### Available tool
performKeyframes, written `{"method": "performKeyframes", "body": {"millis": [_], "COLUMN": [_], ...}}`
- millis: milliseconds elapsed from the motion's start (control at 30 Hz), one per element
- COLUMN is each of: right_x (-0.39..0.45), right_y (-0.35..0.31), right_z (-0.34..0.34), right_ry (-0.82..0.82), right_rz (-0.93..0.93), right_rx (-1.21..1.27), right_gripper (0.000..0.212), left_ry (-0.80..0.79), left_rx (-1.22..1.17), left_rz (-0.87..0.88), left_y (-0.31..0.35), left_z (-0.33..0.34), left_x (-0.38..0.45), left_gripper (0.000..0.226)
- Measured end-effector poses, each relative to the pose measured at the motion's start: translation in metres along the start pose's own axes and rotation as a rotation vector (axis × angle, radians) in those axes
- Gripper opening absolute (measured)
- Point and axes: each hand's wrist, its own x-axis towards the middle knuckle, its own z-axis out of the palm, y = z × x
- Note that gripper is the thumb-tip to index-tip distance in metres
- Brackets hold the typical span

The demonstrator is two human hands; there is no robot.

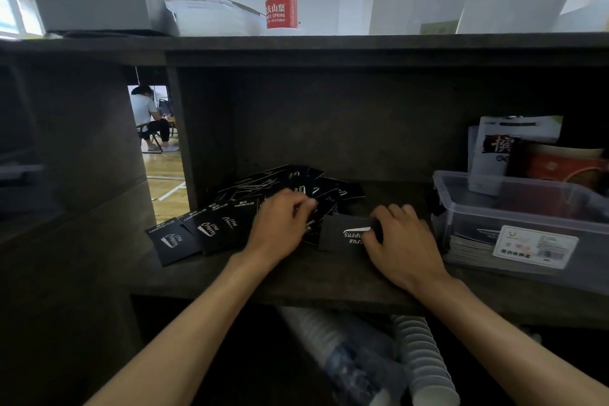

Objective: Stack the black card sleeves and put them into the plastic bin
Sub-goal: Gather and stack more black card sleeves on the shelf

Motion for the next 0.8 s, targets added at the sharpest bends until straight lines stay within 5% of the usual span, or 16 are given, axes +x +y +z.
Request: {"method": "performKeyframes", "body": {"millis": [67,200,367,500,633,700,800], "right_x": [0.0,0.001,0.001,0.0,0.0,-0.001,-0.002], "right_y": [-0.001,-0.002,-0.002,0.0,-0.001,-0.001,-0.002], "right_z": [0.0,-0.002,-0.001,0.001,0.001,-0.001,-0.003], "right_ry": [0.005,0.006,0.002,0.012,0.009,-0.001,-0.019], "right_rz": [-0.007,0.006,-0.019,-0.017,-0.024,-0.016,-0.002], "right_rx": [0.005,0.013,-0.01,-0.031,-0.034,-0.041,-0.051], "right_gripper": [0.025,0.021,0.023,0.026,0.021,0.019,0.018], "left_ry": [-0.022,-0.314,-0.242,-0.429,-0.405,-0.323,-0.228], "left_rx": [0.13,0.39,0.354,0.463,0.392,0.231,-0.232], "left_rz": [-0.103,-0.187,-0.198,-0.294,-0.353,-0.367,-0.336], "left_y": [-0.016,-0.034,-0.036,-0.033,-0.03,-0.029,-0.024], "left_z": [-0.008,-0.012,-0.014,-0.021,-0.026,-0.028,-0.038], "left_x": [0.01,0.016,0.017,0.028,0.03,0.029,0.022], "left_gripper": [0.023,0.054,0.058,0.086,0.099,0.084,0.028]}}
